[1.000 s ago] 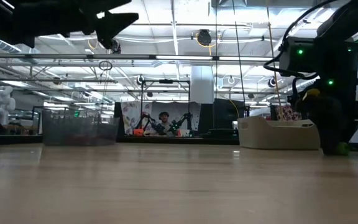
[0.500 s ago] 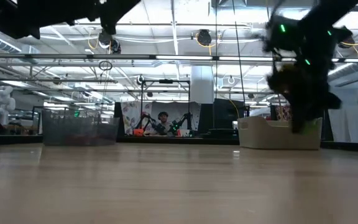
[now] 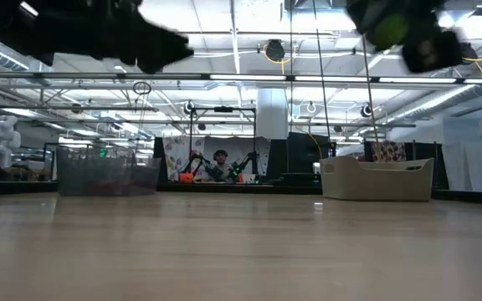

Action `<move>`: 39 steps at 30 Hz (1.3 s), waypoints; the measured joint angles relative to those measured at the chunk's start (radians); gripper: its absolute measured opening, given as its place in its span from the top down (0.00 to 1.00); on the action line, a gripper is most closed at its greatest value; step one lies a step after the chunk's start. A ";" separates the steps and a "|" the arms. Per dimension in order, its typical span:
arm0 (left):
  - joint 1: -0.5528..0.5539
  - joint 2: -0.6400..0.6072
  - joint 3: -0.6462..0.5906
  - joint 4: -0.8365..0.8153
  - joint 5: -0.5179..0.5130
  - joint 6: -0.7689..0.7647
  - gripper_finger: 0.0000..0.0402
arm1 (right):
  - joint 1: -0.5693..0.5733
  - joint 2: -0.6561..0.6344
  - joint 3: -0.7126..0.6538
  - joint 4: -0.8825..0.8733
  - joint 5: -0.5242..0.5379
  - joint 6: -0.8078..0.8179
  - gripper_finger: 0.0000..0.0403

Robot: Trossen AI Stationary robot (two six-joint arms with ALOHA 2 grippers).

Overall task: Sort produce into baskets
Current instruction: Put the green chili pepper into the white bin, then return to Home Position

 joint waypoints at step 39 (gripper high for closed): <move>0.035 0.000 -0.021 0.050 0.022 -0.066 0.41 | 0.423 0.127 0.036 -0.457 -0.026 0.607 0.49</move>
